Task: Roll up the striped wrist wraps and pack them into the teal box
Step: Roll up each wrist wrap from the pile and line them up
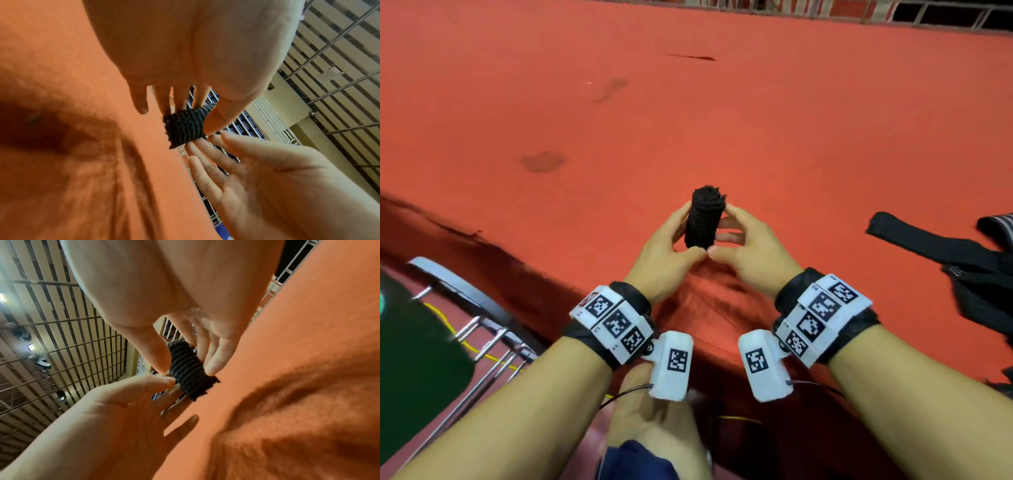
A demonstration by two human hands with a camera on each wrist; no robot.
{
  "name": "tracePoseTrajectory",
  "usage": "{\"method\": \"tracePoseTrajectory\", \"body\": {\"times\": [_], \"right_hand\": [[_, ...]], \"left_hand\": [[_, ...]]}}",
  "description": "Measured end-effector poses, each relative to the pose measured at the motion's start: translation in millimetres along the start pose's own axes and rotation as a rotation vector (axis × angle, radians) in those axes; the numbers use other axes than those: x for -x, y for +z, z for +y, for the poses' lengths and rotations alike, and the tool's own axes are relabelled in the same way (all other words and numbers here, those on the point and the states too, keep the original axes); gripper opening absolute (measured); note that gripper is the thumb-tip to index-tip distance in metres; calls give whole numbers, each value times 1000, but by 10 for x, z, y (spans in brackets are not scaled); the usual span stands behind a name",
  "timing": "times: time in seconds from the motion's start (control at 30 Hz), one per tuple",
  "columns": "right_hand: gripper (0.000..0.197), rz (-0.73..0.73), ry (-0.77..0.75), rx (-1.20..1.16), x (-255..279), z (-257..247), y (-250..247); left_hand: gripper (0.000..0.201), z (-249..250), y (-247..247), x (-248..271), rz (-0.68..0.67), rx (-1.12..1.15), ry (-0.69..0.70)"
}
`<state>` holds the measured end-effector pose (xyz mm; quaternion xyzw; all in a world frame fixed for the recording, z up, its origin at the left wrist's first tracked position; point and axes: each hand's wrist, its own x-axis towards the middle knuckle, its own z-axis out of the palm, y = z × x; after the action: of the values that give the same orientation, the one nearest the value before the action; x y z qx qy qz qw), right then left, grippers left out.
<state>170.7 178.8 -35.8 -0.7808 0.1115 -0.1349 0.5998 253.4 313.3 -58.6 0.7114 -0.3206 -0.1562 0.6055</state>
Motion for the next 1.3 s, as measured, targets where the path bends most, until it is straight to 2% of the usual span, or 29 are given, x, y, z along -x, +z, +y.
{"method": "tracePoseTrajectory", "body": {"times": [0.07,0.27,0.37,0.57,0.73,0.87,1.0,1.3], "right_hand": [[73,-10,16,-25,-145,60,126],[71,-37,14,-46,-542,182,375],[74,-28,14,-17,-746,184,385],[88,-67,35,41,-1230,203,435],[92,-88,76,64,-1481,301,514],[94,-128,136,142,-1554,417,532],[96,-168,172,141,-1531,431,526],[87,-67,169,201,-1325,189,461]], "left_hand": [[82,-58,-125,-56,13,-8,-9],[81,-230,-385,-343,97,-26,-111],[78,-303,-495,-515,104,-154,-90],[78,-374,-686,-876,116,-138,-57],[75,-440,-779,-1176,119,-159,-94],[78,-569,-743,-1244,56,-154,-197],[82,-623,-729,-1216,78,-150,-259],[81,-352,-710,-1083,154,-236,-291]]}}
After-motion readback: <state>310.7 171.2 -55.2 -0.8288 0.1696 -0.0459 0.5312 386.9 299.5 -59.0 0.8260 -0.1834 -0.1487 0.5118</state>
